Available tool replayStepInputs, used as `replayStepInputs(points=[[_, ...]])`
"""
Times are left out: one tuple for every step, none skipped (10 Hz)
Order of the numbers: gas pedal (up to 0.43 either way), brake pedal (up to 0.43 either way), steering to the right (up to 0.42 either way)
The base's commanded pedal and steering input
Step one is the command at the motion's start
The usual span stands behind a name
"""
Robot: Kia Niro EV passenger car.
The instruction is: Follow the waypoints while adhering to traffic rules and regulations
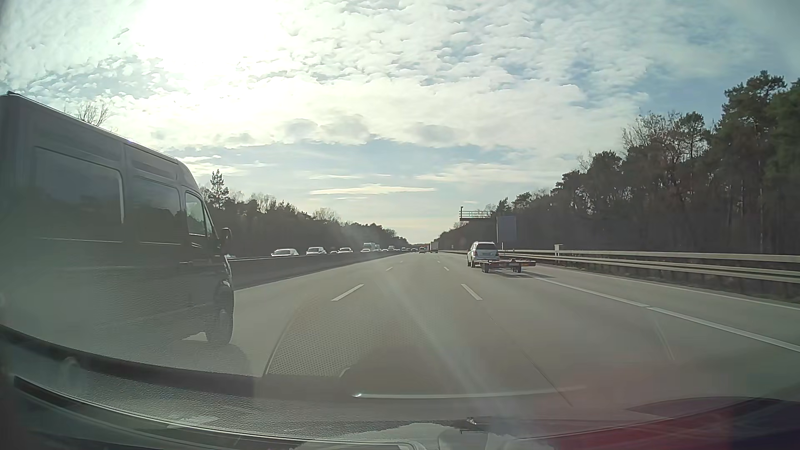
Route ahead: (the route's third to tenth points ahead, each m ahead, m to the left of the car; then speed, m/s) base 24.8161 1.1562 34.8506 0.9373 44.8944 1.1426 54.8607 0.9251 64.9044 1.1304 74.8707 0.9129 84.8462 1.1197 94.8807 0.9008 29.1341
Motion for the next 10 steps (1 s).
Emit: replayStepInputs(points=[[0.22, 0.0, -0.003], [0.228, 0.0, -0.002], [0.248, 0.0, -0.002], [0.248, 0.0, -0.002], [0.248, 0.0, -0.002], [0.248, 0.0, -0.002], [0.26, 0.0, -0.002], [0.26, 0.0, -0.002], [0.26, 0.0, -0.002], [0.268, 0.0, -0.002]])
